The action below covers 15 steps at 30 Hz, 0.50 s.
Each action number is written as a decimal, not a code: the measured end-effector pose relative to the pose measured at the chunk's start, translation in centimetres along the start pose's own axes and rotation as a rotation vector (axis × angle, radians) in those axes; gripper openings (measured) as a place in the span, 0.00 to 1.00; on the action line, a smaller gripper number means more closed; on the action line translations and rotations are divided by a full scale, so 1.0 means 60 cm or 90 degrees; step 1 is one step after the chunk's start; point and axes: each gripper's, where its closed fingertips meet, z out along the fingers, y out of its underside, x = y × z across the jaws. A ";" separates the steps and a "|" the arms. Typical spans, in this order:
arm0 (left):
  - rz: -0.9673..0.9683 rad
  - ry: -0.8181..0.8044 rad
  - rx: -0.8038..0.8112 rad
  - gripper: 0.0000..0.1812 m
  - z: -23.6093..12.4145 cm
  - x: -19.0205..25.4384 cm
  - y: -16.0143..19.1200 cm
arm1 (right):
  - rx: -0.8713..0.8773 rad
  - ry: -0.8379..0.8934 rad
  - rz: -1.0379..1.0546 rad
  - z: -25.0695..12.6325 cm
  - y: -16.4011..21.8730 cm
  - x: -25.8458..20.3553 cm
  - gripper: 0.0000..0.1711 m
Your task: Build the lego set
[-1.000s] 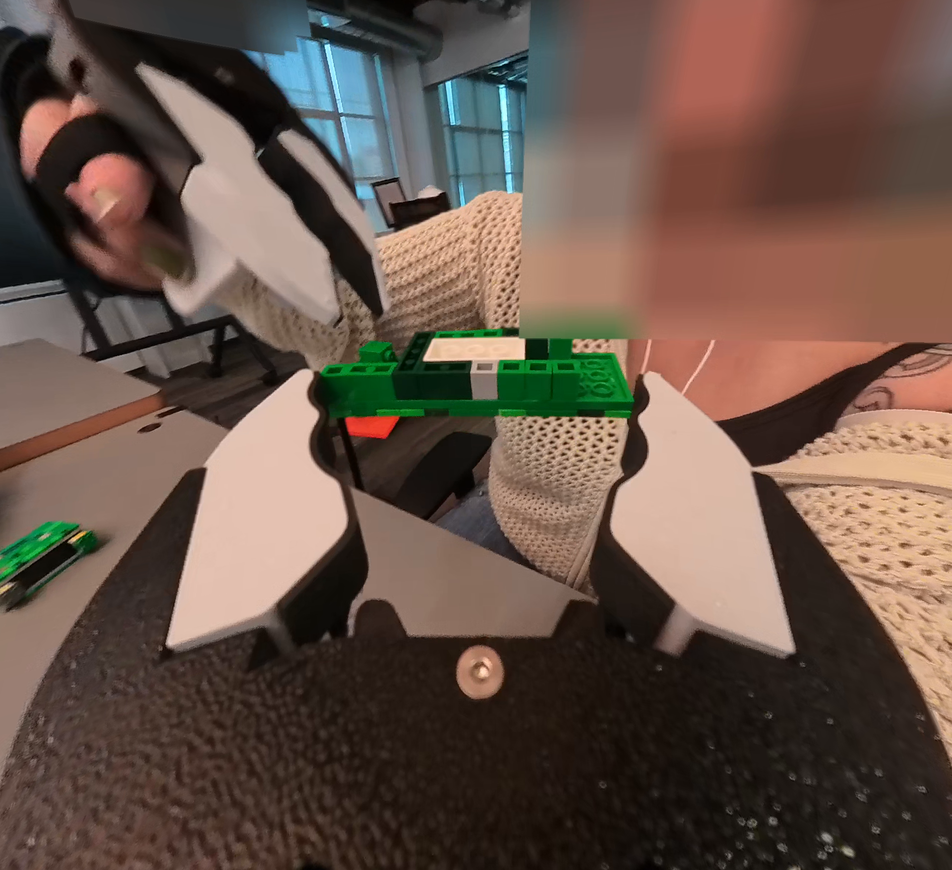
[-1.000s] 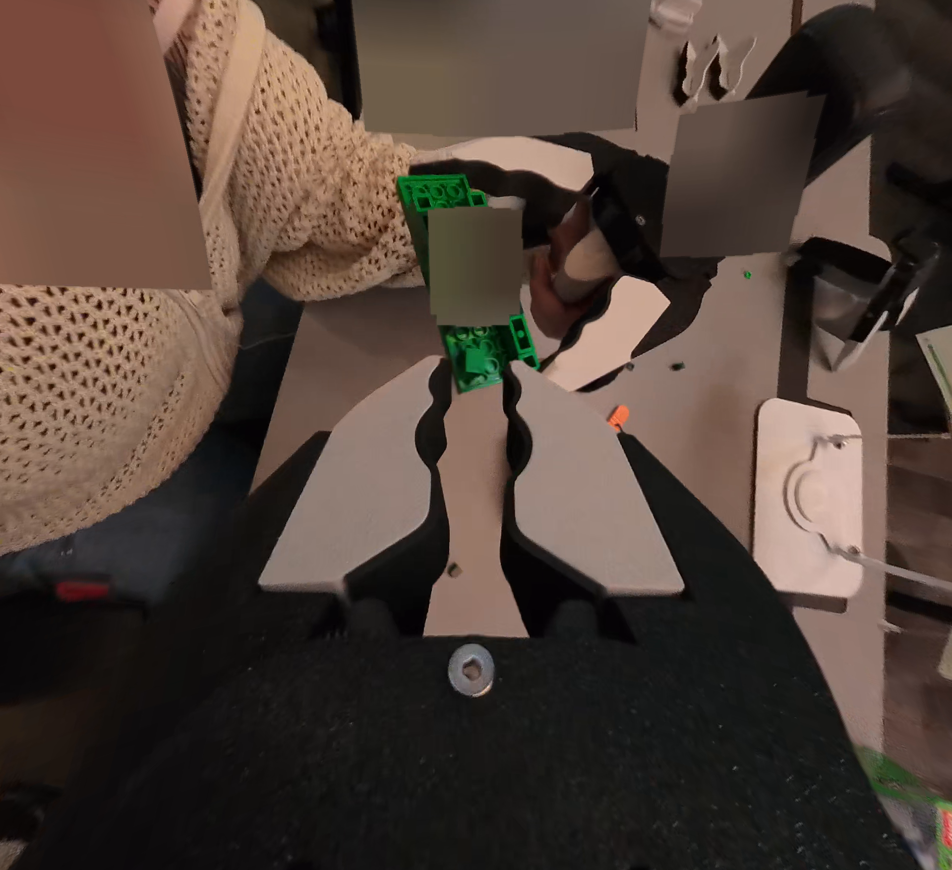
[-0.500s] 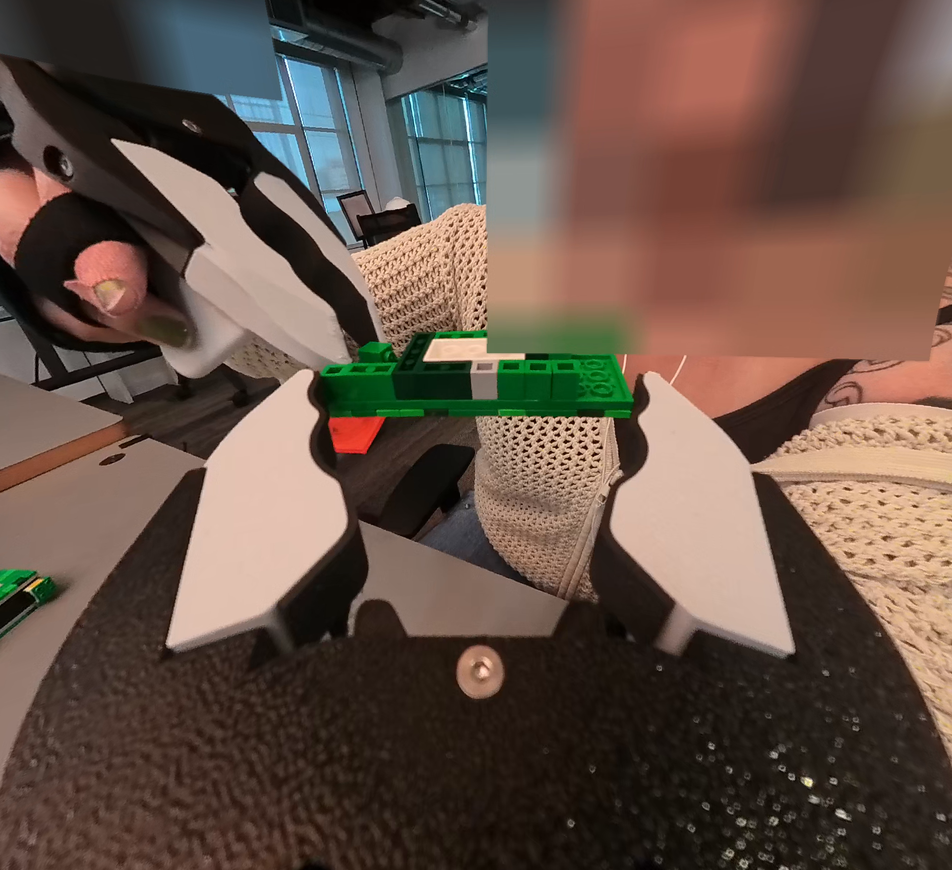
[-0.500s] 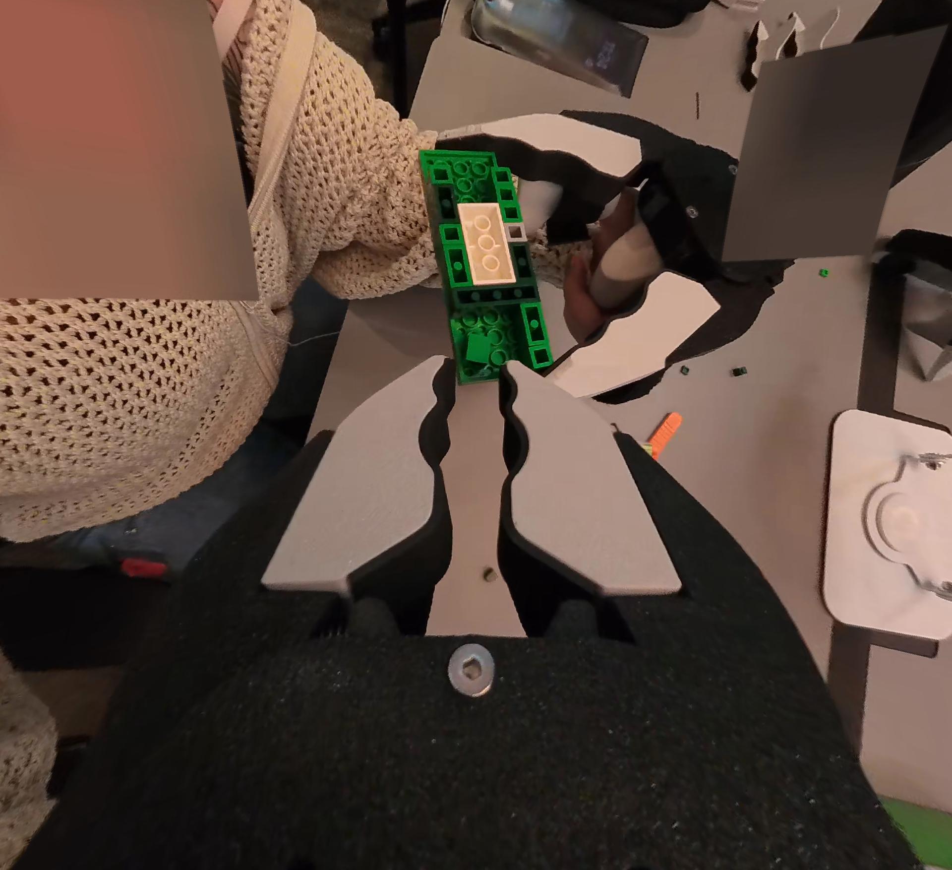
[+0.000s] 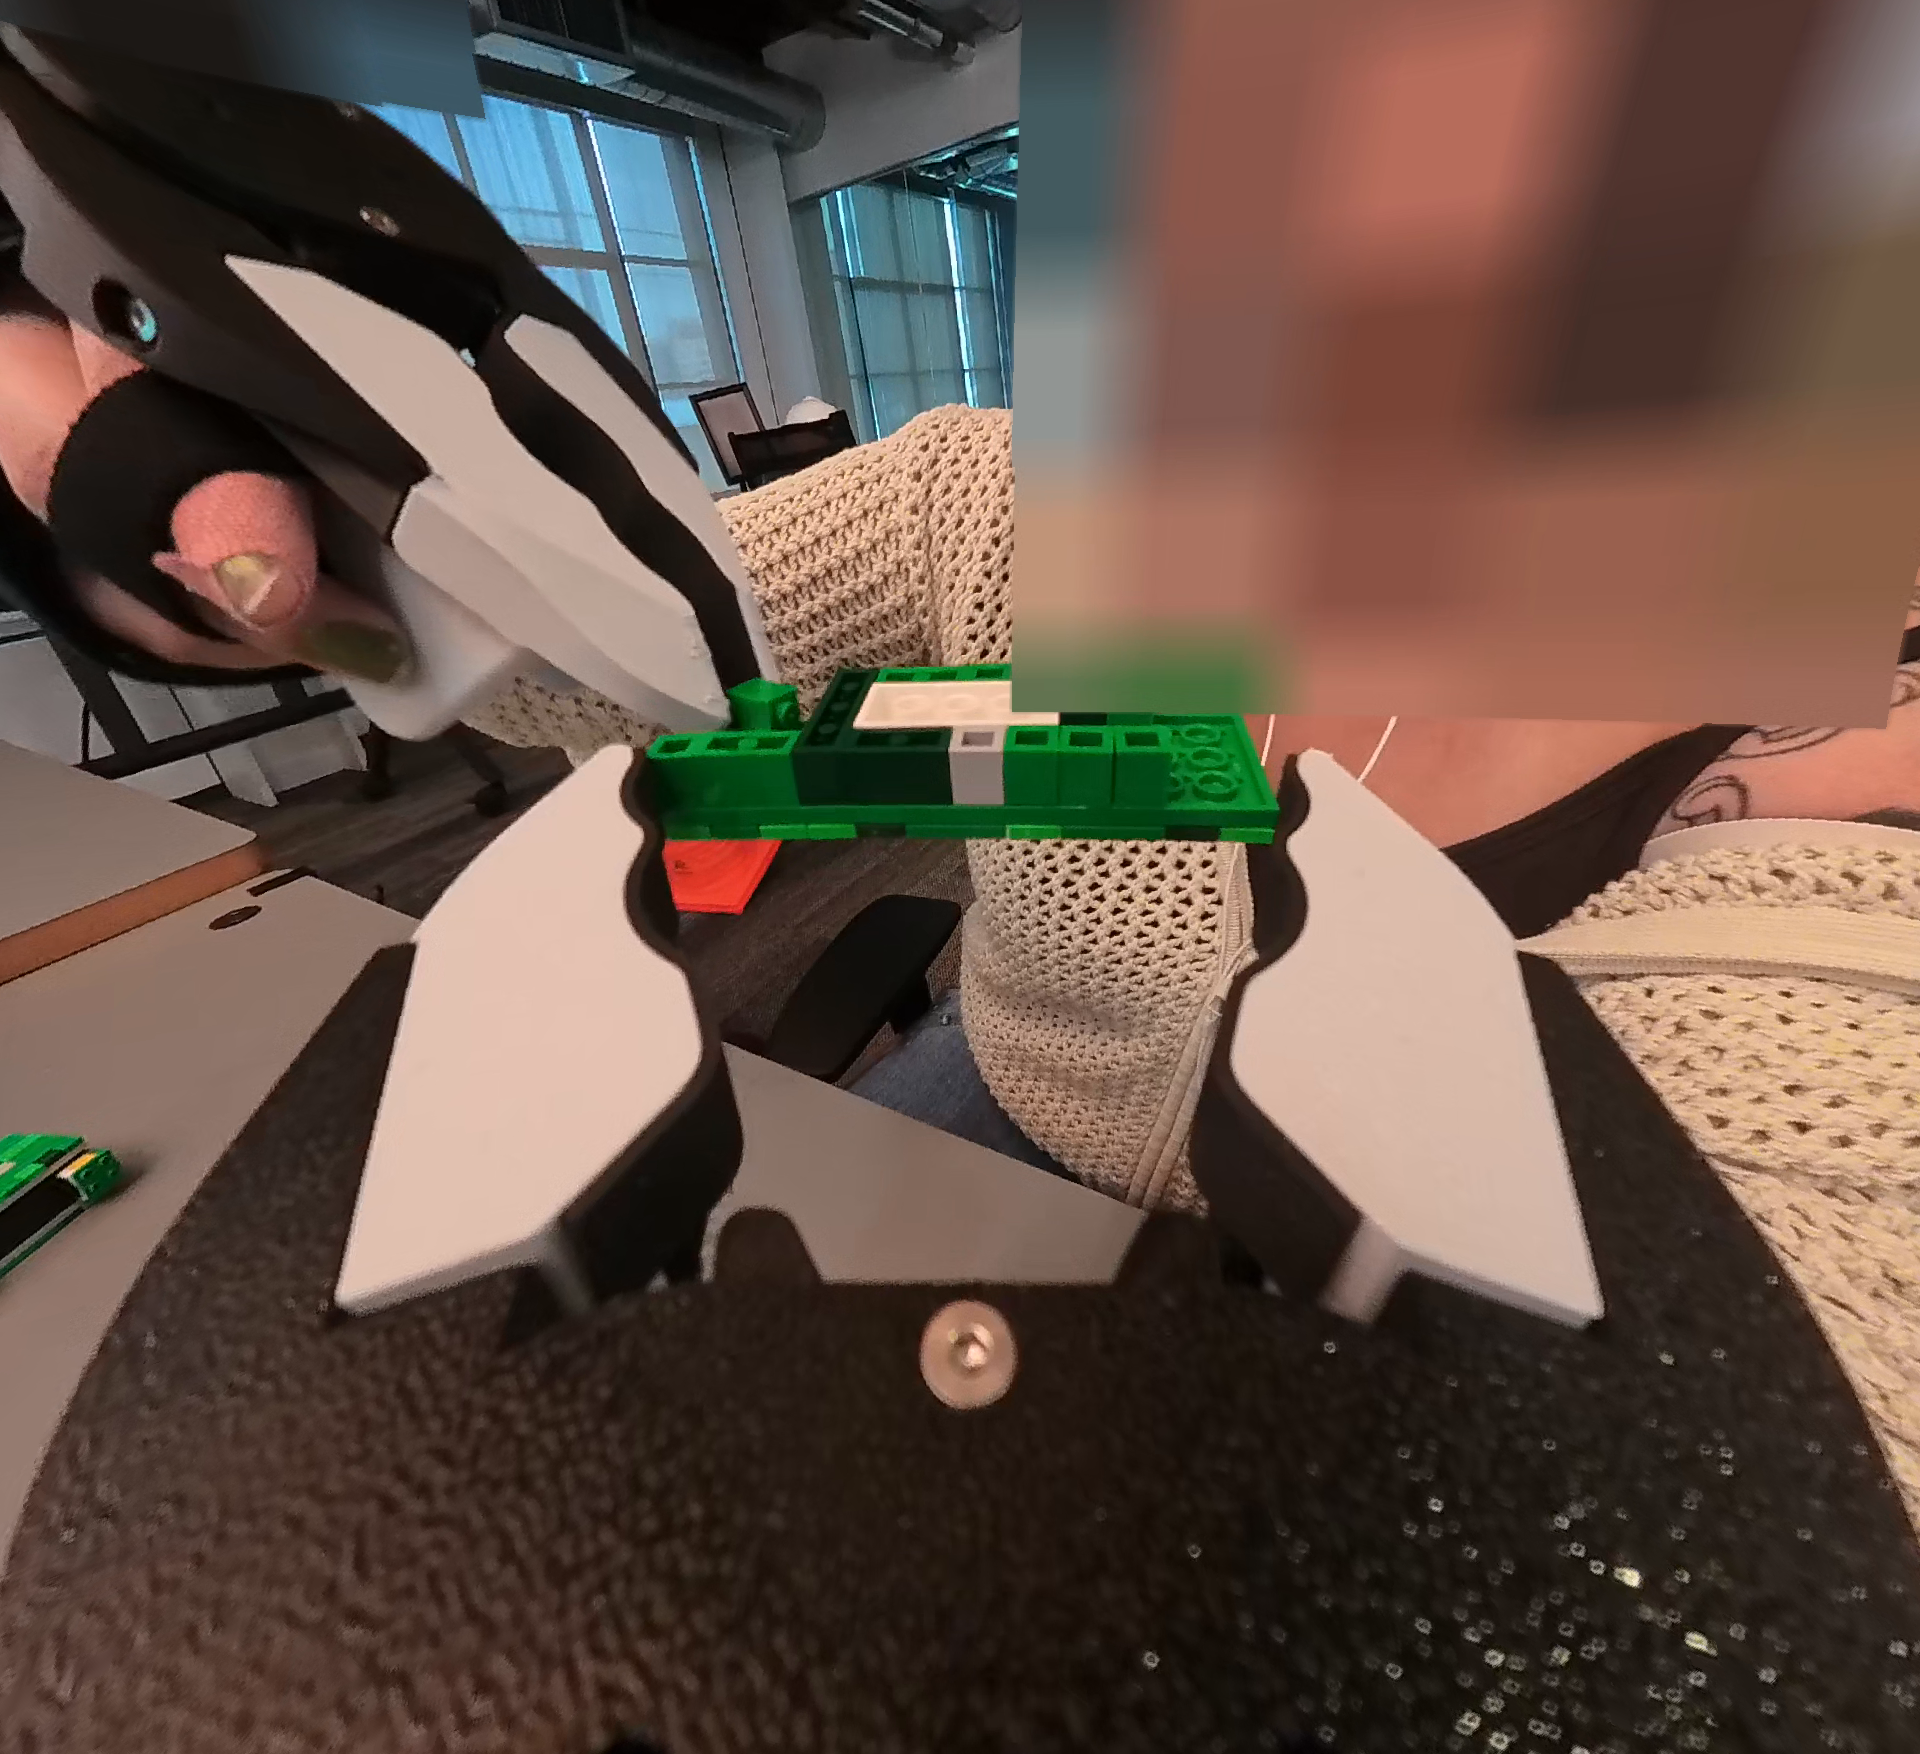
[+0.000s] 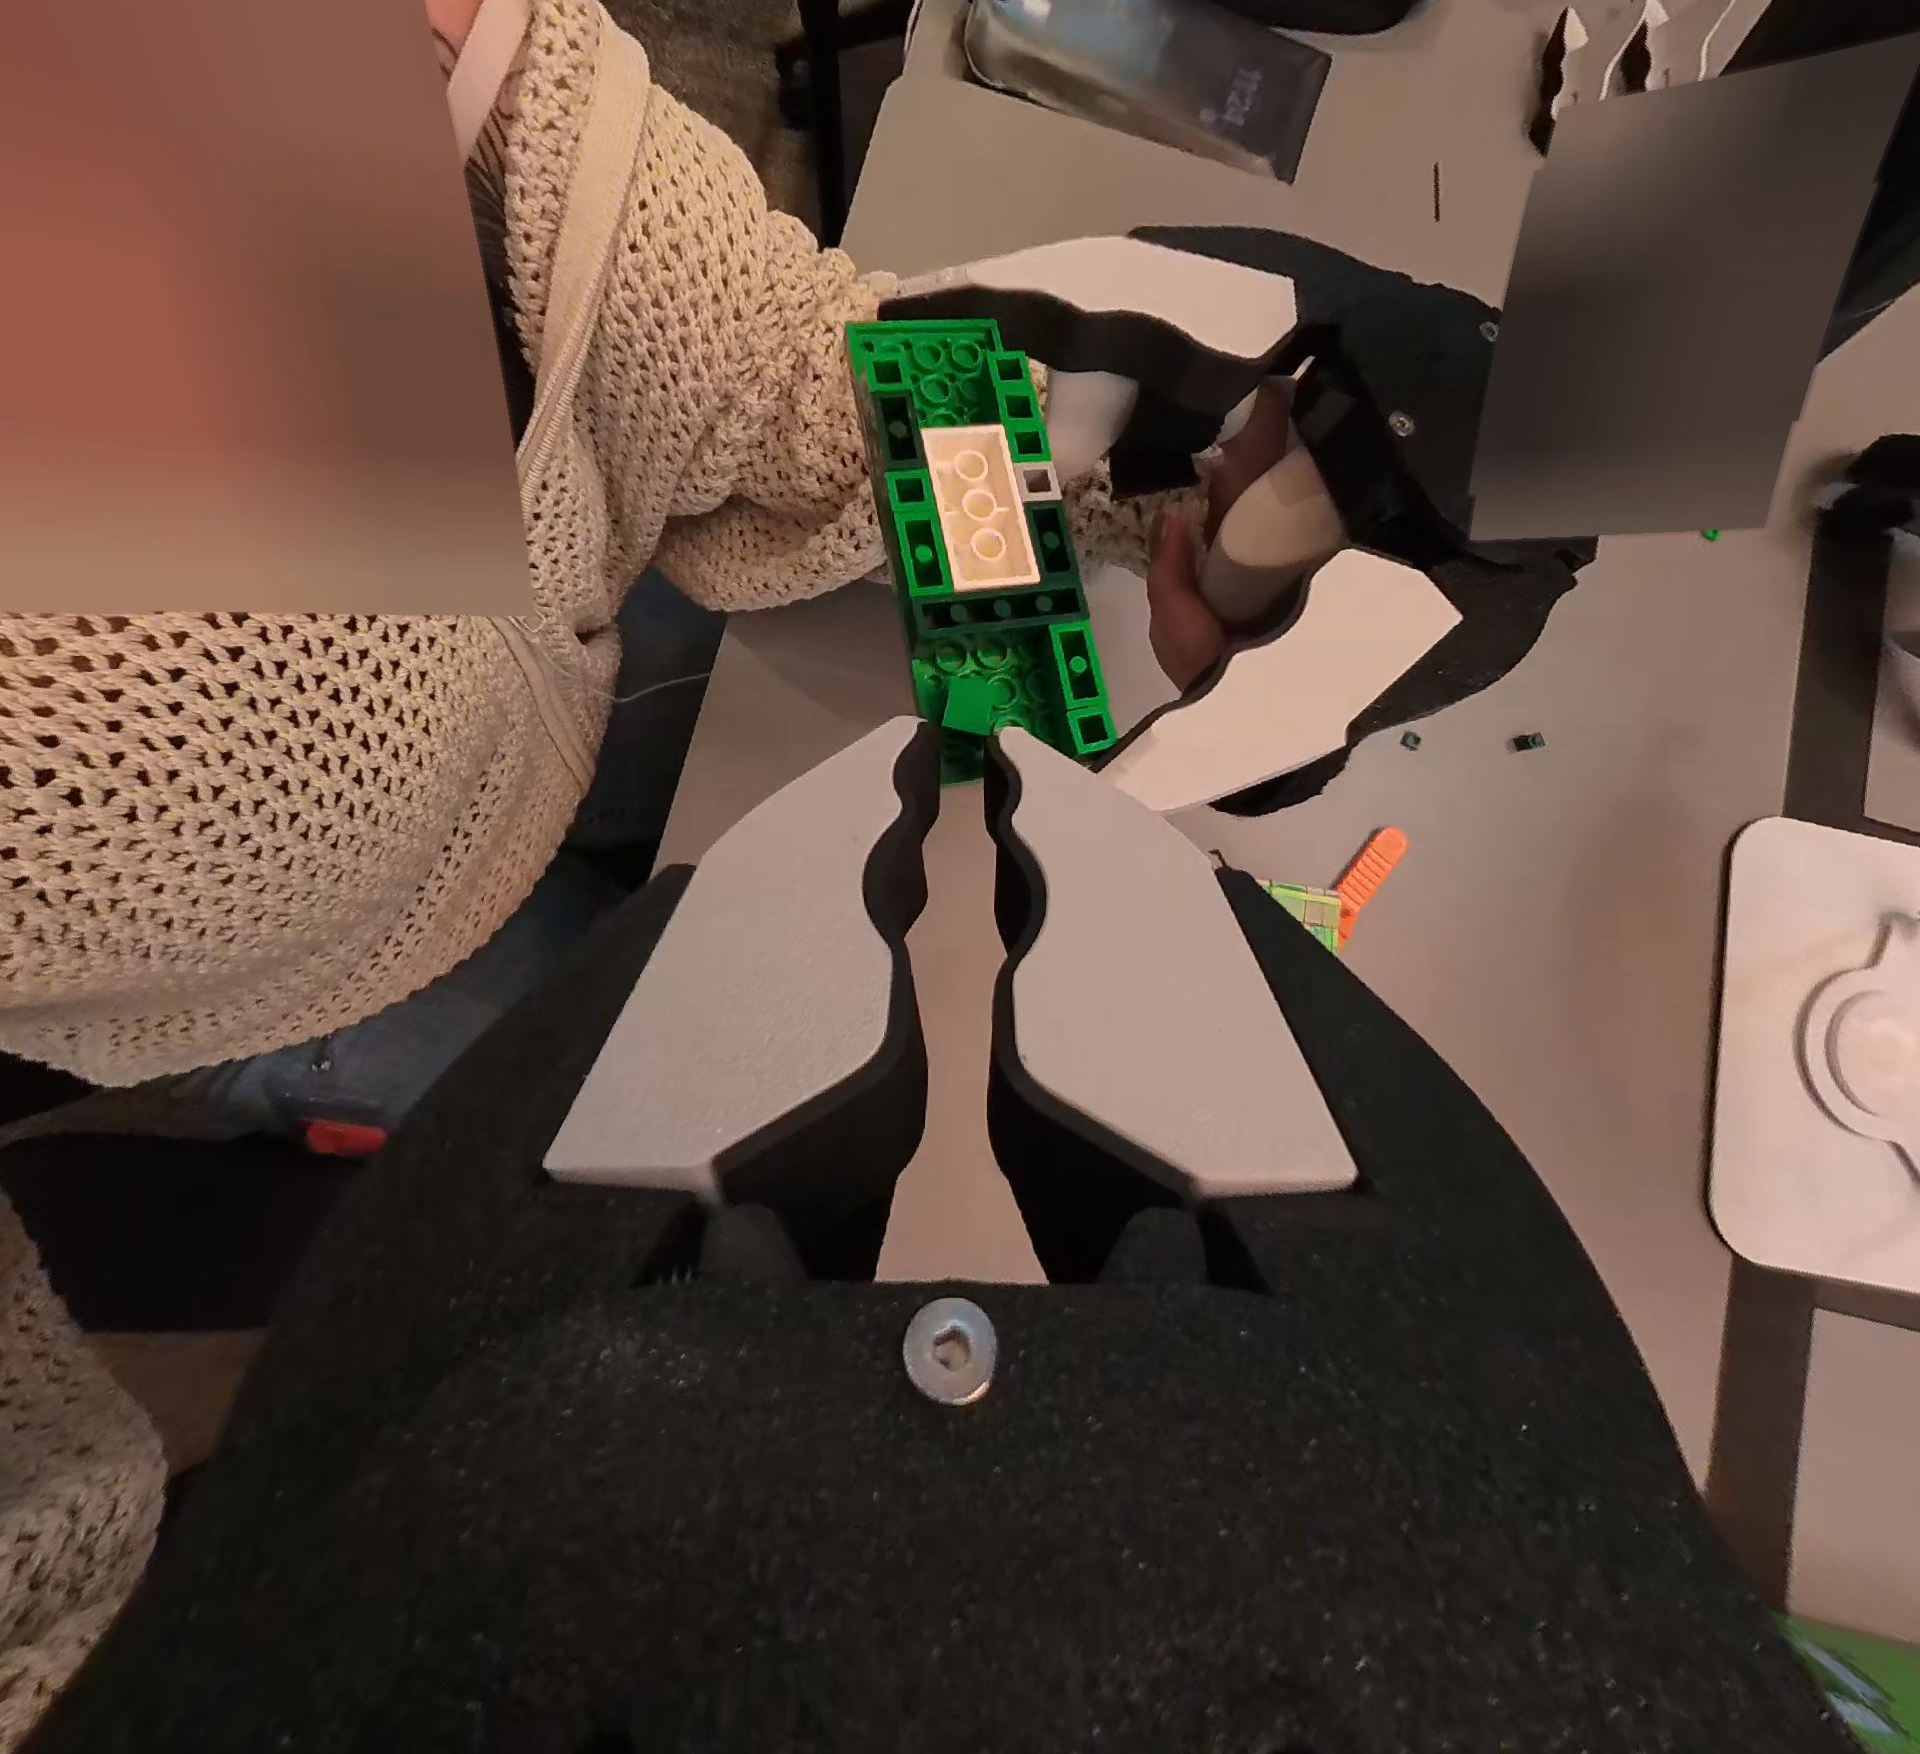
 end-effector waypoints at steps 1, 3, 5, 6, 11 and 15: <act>-0.002 -0.002 -0.001 0.61 0.000 -0.001 0.001 | -0.005 0.003 -0.002 -0.001 0.000 0.001 0.04; -0.004 -0.002 -0.001 0.60 0.000 -0.002 0.002 | -0.022 0.008 -0.006 -0.004 0.004 0.005 0.04; -0.008 -0.005 -0.003 0.61 0.000 -0.004 0.003 | -0.054 0.008 -0.012 -0.008 0.010 0.007 0.04; -0.009 -0.007 -0.005 0.61 0.000 -0.006 0.005 | -0.078 0.006 -0.016 -0.010 0.013 0.012 0.04; -0.019 -0.015 -0.010 0.61 0.000 -0.012 0.009 | -0.236 -0.001 -0.052 -0.004 0.025 0.008 0.04; -0.023 -0.014 -0.012 0.60 0.001 -0.013 0.012 | -0.345 -0.013 -0.074 -0.004 0.027 0.004 0.04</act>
